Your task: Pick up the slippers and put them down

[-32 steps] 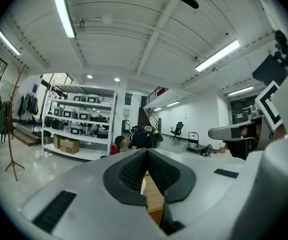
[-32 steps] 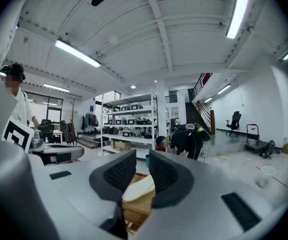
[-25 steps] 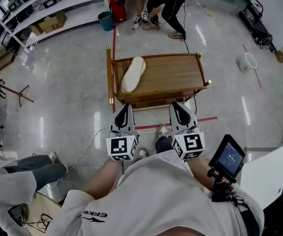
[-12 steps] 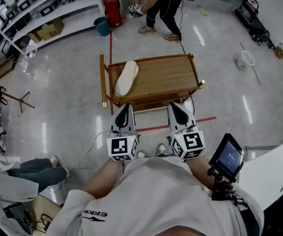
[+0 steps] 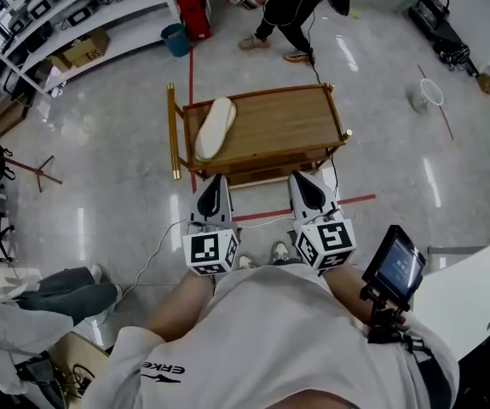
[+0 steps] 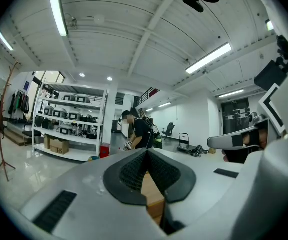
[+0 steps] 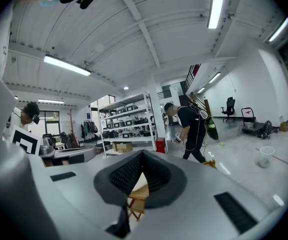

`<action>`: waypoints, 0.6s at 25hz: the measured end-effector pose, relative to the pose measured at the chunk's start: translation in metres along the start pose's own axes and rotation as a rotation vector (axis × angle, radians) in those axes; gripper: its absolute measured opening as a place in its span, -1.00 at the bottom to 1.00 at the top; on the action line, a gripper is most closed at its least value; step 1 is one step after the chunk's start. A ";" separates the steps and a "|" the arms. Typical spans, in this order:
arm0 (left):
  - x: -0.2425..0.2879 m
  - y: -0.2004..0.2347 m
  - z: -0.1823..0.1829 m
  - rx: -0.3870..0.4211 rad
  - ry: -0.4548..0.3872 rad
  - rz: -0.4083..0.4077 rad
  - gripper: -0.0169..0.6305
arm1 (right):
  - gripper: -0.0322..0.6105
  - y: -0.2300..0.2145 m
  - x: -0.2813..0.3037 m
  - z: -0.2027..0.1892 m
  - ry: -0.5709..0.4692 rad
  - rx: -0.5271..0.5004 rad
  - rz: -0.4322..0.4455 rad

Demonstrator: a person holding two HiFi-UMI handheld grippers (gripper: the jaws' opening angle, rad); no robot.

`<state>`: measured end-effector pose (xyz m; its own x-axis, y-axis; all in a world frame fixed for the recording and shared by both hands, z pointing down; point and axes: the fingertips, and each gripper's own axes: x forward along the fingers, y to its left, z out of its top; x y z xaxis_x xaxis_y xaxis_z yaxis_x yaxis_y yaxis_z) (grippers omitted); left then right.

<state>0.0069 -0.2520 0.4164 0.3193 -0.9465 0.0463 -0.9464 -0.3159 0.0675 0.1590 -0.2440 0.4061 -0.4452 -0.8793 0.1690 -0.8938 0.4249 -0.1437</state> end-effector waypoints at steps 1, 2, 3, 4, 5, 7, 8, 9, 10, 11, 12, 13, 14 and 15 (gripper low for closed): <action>0.000 0.000 0.000 0.000 0.002 0.001 -0.94 | -0.89 0.001 0.000 0.001 0.001 -0.001 0.002; 0.000 0.001 0.001 -0.001 0.003 0.003 -0.94 | -0.89 0.001 0.000 0.001 0.002 -0.001 0.005; 0.000 0.001 0.002 -0.002 0.005 0.005 -0.94 | -0.89 0.002 0.000 0.002 0.003 -0.001 0.006; 0.000 0.001 0.002 -0.003 0.007 0.006 -0.94 | -0.89 0.002 0.000 0.003 0.004 -0.001 0.007; -0.001 0.001 0.003 -0.004 0.009 0.007 -0.94 | -0.89 0.002 0.001 0.003 0.005 -0.001 0.008; -0.001 0.003 0.003 -0.004 0.011 0.009 -0.94 | -0.89 0.004 0.001 0.004 0.006 -0.002 0.009; -0.002 0.004 0.002 -0.005 0.011 0.011 -0.94 | -0.89 0.004 0.002 0.003 0.006 -0.004 0.010; -0.002 0.005 0.001 -0.005 0.012 0.012 -0.94 | -0.89 0.005 0.002 0.003 0.007 -0.005 0.011; -0.003 0.005 0.000 -0.006 0.011 0.013 -0.94 | -0.89 0.005 0.002 0.002 0.007 -0.007 0.011; -0.003 0.005 -0.001 -0.006 0.011 0.013 -0.94 | -0.89 0.005 0.002 0.001 0.007 -0.009 0.012; -0.002 0.005 -0.003 -0.006 0.011 0.013 -0.94 | -0.89 0.004 0.003 0.000 0.006 -0.010 0.013; -0.002 0.004 -0.004 -0.005 0.010 0.013 -0.94 | -0.89 0.003 0.003 -0.001 0.006 -0.012 0.013; -0.001 0.004 -0.004 -0.005 0.010 0.013 -0.94 | -0.89 0.003 0.003 -0.002 0.006 -0.013 0.014; 0.000 0.004 -0.004 -0.005 0.010 0.013 -0.94 | -0.89 0.002 0.004 -0.001 0.007 -0.013 0.016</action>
<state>0.0035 -0.2531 0.4205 0.3070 -0.9500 0.0576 -0.9504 -0.3028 0.0714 0.1553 -0.2465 0.4078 -0.4594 -0.8711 0.1738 -0.8874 0.4413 -0.1335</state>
